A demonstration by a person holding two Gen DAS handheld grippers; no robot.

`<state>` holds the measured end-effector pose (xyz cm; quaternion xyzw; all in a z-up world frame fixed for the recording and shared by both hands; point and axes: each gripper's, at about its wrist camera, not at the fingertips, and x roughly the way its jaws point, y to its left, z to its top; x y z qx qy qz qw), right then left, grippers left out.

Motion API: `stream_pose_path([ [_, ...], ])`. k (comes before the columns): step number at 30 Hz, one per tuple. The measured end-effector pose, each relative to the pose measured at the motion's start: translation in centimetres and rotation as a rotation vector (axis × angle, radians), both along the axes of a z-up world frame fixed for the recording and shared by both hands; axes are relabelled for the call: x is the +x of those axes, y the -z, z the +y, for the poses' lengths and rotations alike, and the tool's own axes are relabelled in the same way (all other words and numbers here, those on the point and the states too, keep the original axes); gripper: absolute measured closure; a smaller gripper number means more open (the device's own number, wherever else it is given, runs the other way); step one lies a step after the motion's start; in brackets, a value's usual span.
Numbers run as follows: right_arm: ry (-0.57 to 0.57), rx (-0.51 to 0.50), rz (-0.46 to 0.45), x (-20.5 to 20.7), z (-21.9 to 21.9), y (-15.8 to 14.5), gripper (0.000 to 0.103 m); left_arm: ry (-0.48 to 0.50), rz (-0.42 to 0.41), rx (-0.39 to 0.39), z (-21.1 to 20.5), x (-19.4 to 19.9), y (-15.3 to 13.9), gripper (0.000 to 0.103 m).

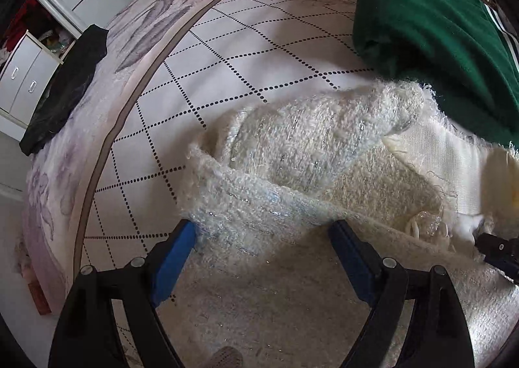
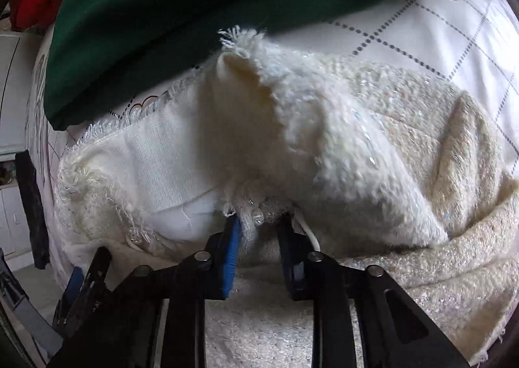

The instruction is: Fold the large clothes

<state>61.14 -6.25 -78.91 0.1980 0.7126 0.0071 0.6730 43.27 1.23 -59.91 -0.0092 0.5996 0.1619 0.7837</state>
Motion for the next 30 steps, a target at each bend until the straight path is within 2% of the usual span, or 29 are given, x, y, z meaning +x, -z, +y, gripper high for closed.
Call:
stream_pose_path([
  [4,0.046,0.034,-0.051,-1.4,-0.2,-2.0,0.088,-0.001,-0.011,-0.023,0.3,0.0,-0.5,0.016],
  [5,0.046,0.054,-0.084,-1.8,0.3,-3.2,0.103,-0.002,-0.013,-0.027,0.4,0.0,-0.5,0.016],
  [6,0.037,0.086,-0.124,-1.9,0.8,-4.3,0.103,-0.003,-0.013,-0.038,0.6,0.1,-0.5,0.016],
  [9,-0.027,0.082,-0.217,-1.0,2.9,-6.9,0.103,-0.005,-0.009,-0.044,1.0,0.2,-0.5,0.016],
  [10,-0.04,0.086,-0.202,-0.4,3.4,-6.7,0.103,-0.009,-0.008,-0.047,1.1,0.2,-0.6,0.016],
  [13,-0.021,0.187,-0.059,0.1,2.9,-4.8,0.102,-0.029,-0.036,-0.051,1.2,-0.1,-1.9,0.016],
  [15,0.02,0.213,-0.052,-0.5,1.4,-5.0,0.086,-0.035,-0.081,-0.019,0.7,-0.4,-3.2,0.016],
  [16,0.045,0.2,-0.043,-0.9,0.2,-4.9,0.06,-0.03,-0.095,0.007,0.3,-0.5,-3.6,0.016],
  [17,0.066,0.193,-0.033,0.5,0.4,-4.5,0.047,-0.016,-0.106,0.05,-0.4,-0.5,-3.8,0.016],
  [20,0.104,0.18,0.002,-0.7,-0.5,-3.1,0.047,0.025,-0.097,0.125,-1.9,-0.1,-3.2,0.016],
  [23,0.115,0.184,0.036,-0.8,-0.1,-1.3,0.047,0.028,-0.059,0.143,-1.9,0.6,-1.7,0.016],
  [26,-0.02,-0.005,0.05,0.4,2.7,1.3,0.047,0.029,-0.031,0.133,-1.3,0.9,-0.6,0.016],
  [27,-0.039,-0.043,0.057,0.5,3.4,2.2,0.048,0.035,-0.026,0.119,-1.0,0.9,-0.4,0.016],
  [28,-0.024,-0.088,0.032,0.3,3.7,2.1,0.059,0.039,-0.022,0.11,-0.8,0.9,-0.3,0.016],
  [29,-0.042,-0.139,0.023,0.3,4.2,1.7,0.083,0.042,-0.018,0.097,-0.7,0.9,-0.2,0.016],
  [30,-0.057,-0.157,0.003,0.2,4.6,1.1,0.09,0.043,-0.016,0.076,-0.4,0.8,-0.1,0.016],
])
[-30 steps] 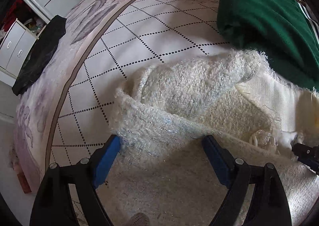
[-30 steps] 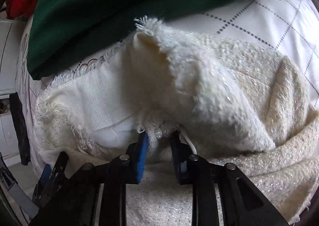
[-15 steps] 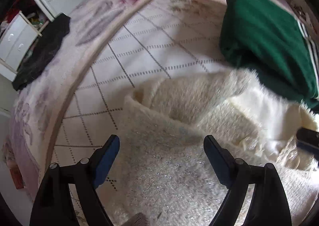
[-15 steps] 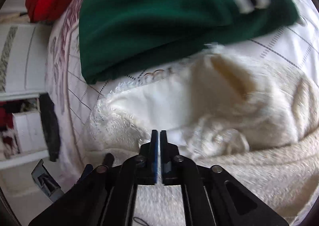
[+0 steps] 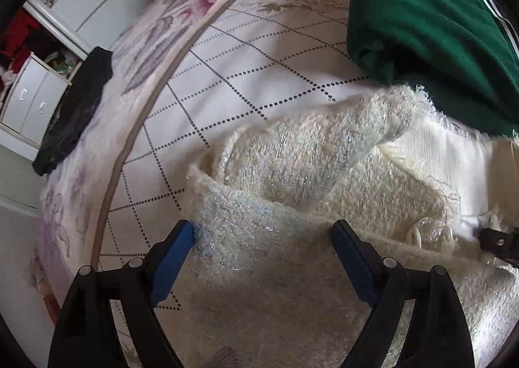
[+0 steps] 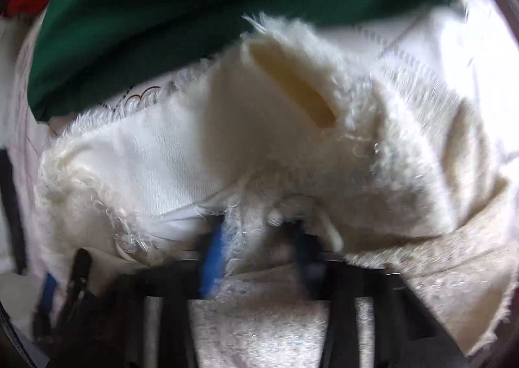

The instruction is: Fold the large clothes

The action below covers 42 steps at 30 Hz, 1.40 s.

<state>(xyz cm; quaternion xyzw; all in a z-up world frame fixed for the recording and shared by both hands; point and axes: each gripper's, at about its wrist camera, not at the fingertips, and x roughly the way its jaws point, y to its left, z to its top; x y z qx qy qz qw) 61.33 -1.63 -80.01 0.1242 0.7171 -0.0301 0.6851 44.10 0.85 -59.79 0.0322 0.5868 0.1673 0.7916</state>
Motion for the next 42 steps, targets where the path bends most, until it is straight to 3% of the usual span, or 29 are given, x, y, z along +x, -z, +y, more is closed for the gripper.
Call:
stream_pose_path([
  [1,0.012,0.021,-0.018,-0.4,0.1,-0.6,0.094,0.0,0.001,-0.01,0.0,-0.1,0.1,0.016],
  [10,-0.055,0.104,-0.154,-2.1,2.6,-5.3,0.094,-0.029,0.003,-0.044,0.9,-0.3,0.4,0.016],
  [12,-0.077,0.108,-0.14,-1.5,2.4,-4.9,0.094,-0.044,0.006,-0.055,1.4,-0.3,0.3,0.016],
  [15,-0.106,0.126,-0.012,-0.4,1.3,-1.6,0.091,-0.053,0.004,-0.073,1.8,-0.6,-0.4,0.016],
  [17,-0.077,0.222,0.03,-0.2,-0.3,-1.7,0.076,-0.057,-0.02,-0.074,2.1,-1.0,-1.6,0.016],
  [20,-0.026,0.311,-0.022,-1.0,-2.9,-4.7,0.051,-0.094,-0.092,-0.064,2.8,-2.1,-4.1,0.016],
  [24,-0.011,0.326,-0.078,-1.7,-4.6,-7.4,0.05,-0.12,-0.117,-0.063,3.3,-2.7,-5.4,0.016],
  [27,0.036,0.305,-0.115,-2.7,-7.5,-8.9,0.05,-0.103,-0.097,-0.079,2.8,-2.9,-5.3,0.016],
  [32,0.165,0.164,-0.148,-5.9,-15.0,-11.0,0.05,-0.045,-0.084,-0.097,0.6,-3.6,-5.2,0.016],
  [37,0.205,-0.032,-0.023,-13.3,-21.3,-7.5,0.047,0.012,-0.042,-0.129,-3.1,-5.0,-4.1,0.016],
  [40,0.237,-0.002,0.018,-17.6,-24.2,-5.2,0.028,0.074,-0.022,-0.109,-5.8,-6.0,-3.6,0.016],
  [42,0.3,0.072,0.006,-19.5,-25.5,-4.9,0.028,0.1,-0.016,-0.092,-6.8,-6.5,-3.7,0.016],
])
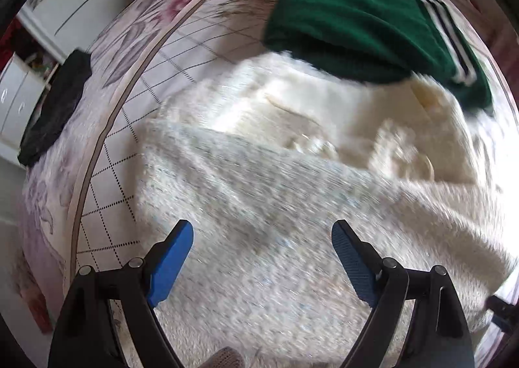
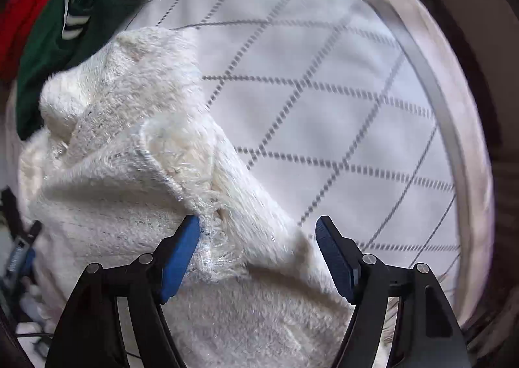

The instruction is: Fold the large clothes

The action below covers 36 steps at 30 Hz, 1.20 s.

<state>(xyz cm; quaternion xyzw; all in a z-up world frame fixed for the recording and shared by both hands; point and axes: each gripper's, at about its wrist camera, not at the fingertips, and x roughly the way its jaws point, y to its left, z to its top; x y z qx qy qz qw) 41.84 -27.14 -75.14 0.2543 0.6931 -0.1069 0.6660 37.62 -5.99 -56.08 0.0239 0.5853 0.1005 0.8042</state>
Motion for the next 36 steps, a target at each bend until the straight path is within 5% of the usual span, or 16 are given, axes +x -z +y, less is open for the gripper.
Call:
stream_pose_path([
  [2,0.036,0.024,-0.035,-1.2,-0.7,-0.7,0.028,0.029,-0.01,0.023,-1.0,-0.6,-0.5,0.016],
  [6,-0.087,-0.139,-0.059,-1.6,-0.1,-3.4,0.028,0.045,-0.024,0.035,-2.4,-1.3,-1.5,0.016],
  [11,-0.485,-0.254,-0.02,0.7,3.8,-0.9,0.03,0.063,-0.017,0.061,-4.2,-1.3,-0.9,0.016],
  [12,-0.58,-0.299,-0.03,1.4,4.9,0.1,0.035,0.062,-0.023,0.067,-4.4,-1.2,-0.9,0.016],
  [14,-0.646,-0.261,-0.07,2.2,5.3,1.2,0.074,0.061,-0.032,0.083,-4.7,-1.2,-0.9,0.016],
  [16,-0.432,-0.14,-0.134,2.9,1.5,0.8,0.093,0.05,-0.035,0.092,-4.6,-1.2,-0.8,0.016],
  [21,0.241,0.27,-0.143,-0.9,-8.6,3.7,0.096,0.011,-0.006,0.085,-3.7,-0.9,0.0,0.016],
  [25,0.491,0.457,-0.113,-3.5,-10.5,5.4,0.097,0.003,-0.018,0.078,-3.6,-1.0,-0.7,0.016],
  [32,0.573,0.622,0.008,-7.5,-2.6,6.8,0.097,0.054,-0.057,0.116,-4.1,-1.6,-2.2,0.016],
  [33,0.542,0.58,0.006,-7.4,-2.3,6.1,0.097,0.061,-0.047,0.118,-4.1,-1.8,-1.9,0.016],
  [36,0.259,0.155,-0.02,-5.1,-1.5,1.9,0.091,0.066,-0.027,0.117,-4.0,-2.1,-1.4,0.016],
])
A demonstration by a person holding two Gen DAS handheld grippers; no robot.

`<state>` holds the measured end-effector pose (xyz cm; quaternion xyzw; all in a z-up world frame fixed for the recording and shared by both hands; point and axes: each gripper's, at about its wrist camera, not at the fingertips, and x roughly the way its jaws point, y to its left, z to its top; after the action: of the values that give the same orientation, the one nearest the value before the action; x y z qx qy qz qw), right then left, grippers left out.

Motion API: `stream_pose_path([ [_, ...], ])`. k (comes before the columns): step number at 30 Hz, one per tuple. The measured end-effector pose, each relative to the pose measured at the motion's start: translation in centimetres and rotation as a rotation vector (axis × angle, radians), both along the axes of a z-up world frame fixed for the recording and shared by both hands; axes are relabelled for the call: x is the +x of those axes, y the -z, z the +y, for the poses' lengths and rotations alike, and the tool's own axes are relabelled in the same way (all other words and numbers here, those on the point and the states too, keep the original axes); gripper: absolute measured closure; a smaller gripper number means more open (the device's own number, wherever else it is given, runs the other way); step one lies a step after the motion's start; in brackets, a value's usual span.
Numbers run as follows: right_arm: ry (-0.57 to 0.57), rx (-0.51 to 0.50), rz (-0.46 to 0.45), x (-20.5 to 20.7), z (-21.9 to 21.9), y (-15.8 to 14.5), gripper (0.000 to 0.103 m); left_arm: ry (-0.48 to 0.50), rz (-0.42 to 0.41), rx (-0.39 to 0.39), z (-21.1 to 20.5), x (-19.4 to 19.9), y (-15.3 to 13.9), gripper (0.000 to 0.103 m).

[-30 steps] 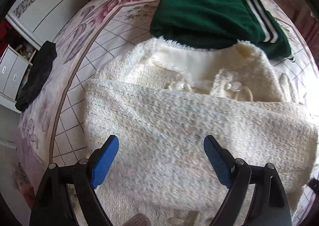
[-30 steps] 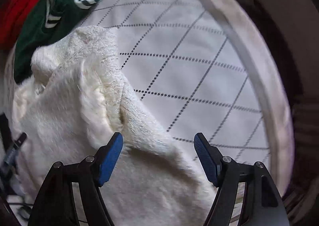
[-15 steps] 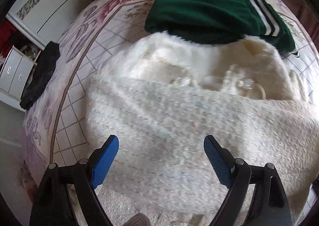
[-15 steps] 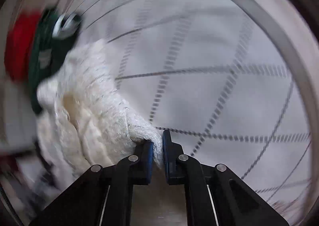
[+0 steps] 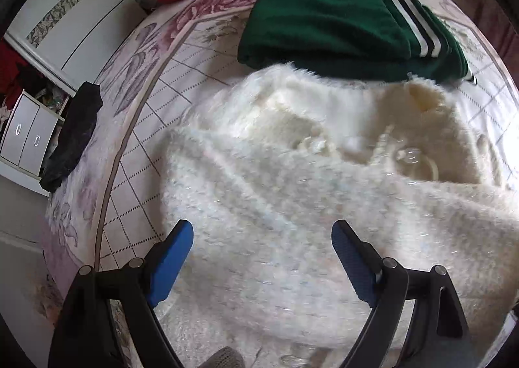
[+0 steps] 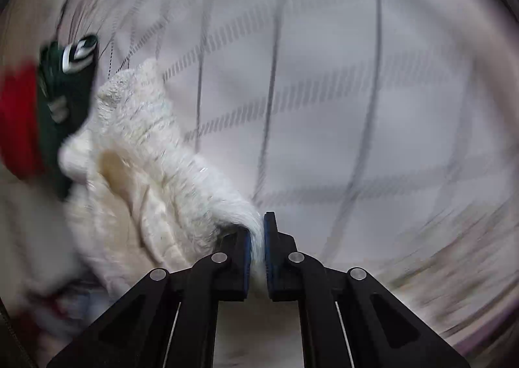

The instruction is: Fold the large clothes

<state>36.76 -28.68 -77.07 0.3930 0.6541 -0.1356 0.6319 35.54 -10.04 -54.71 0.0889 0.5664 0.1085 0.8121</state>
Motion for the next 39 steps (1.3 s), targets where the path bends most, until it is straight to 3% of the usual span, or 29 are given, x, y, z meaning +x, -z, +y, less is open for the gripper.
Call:
stream_pose_path([
  [3,-0.144,-0.093,0.054,1.3,0.4,-1.2,0.081,-0.016,0.001,-0.013,0.4,-0.4,0.1,0.016],
  [5,-0.19,-0.125,0.058,1.3,0.9,-2.2,0.057,-0.031,0.002,-0.022,0.7,-0.8,0.0,0.016],
  [8,-0.197,-0.178,0.031,0.1,1.4,-4.7,0.041,-0.042,0.004,-0.03,1.0,-1.5,0.1,0.016],
  [10,-0.169,-0.158,-0.018,-0.4,1.6,-5.8,0.041,-0.05,0.009,-0.025,1.5,-1.8,0.2,0.016],
  [12,-0.157,-0.079,-0.128,-0.4,2.3,-6.3,0.035,-0.07,0.02,-0.025,2.2,-1.7,0.7,0.016],
  [15,-0.205,-0.05,-0.22,2.3,3.9,-4.8,0.034,-0.11,0.037,-0.029,3.6,-0.4,2.9,0.016],
  [18,-0.275,-0.098,-0.122,4.4,5.4,-0.1,0.034,-0.112,0.101,-0.032,4.6,0.9,6.1,0.012],
  [20,-0.279,-0.097,-0.087,5.2,6.0,1.9,0.024,-0.108,0.092,-0.064,5.7,1.5,6.7,0.005],
  [24,-0.311,-0.095,-0.062,7.7,8.8,2.1,0.018,-0.103,0.079,-0.079,7.9,2.1,6.5,0.005],
  [29,-0.327,-0.044,-0.069,9.9,14.1,2.0,0.018,-0.129,0.079,-0.065,12.5,3.2,6.4,0.004],
  [35,-0.425,0.035,-0.076,11.7,21.0,1.4,0.019,-0.144,0.084,-0.026,18.5,5.3,6.1,0.003],
  [37,-0.433,-0.027,-0.083,11.7,20.6,-0.2,0.019,-0.157,0.089,-0.044,19.3,5.4,5.4,0.003],
  [39,-0.482,-0.189,-0.077,10.9,19.6,-2.3,0.019,-0.151,0.08,-0.07,18.7,5.0,4.3,0.003],
])
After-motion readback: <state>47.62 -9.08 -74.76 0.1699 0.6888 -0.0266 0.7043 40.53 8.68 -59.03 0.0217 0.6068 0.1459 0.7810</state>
